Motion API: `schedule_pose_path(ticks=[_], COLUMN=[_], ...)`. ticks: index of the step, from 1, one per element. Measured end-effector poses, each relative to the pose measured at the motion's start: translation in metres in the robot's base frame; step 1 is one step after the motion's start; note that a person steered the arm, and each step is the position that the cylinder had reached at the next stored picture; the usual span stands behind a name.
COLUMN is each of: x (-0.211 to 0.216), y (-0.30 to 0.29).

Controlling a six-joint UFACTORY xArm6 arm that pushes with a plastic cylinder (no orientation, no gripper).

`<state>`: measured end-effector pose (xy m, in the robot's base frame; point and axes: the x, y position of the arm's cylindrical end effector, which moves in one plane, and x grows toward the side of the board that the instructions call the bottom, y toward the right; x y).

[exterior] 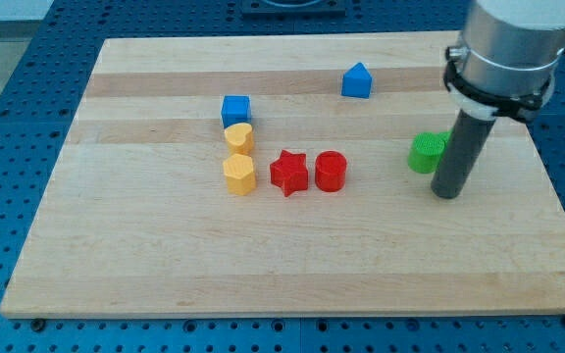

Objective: Separate the green blocks

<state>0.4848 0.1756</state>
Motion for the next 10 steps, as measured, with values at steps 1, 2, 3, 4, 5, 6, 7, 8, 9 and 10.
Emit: schedule_pose_path(ticks=[1, 2, 3, 4, 5, 6, 7, 8, 9, 10], x=[-0.005, -0.008, -0.013, -0.019, -0.027, -0.036, -0.046, -0.055, -0.064, -0.071], y=[0.001, 0.001, 0.001, 0.001, 0.0, -0.003, -0.006, -0.007, -0.01, -0.016])
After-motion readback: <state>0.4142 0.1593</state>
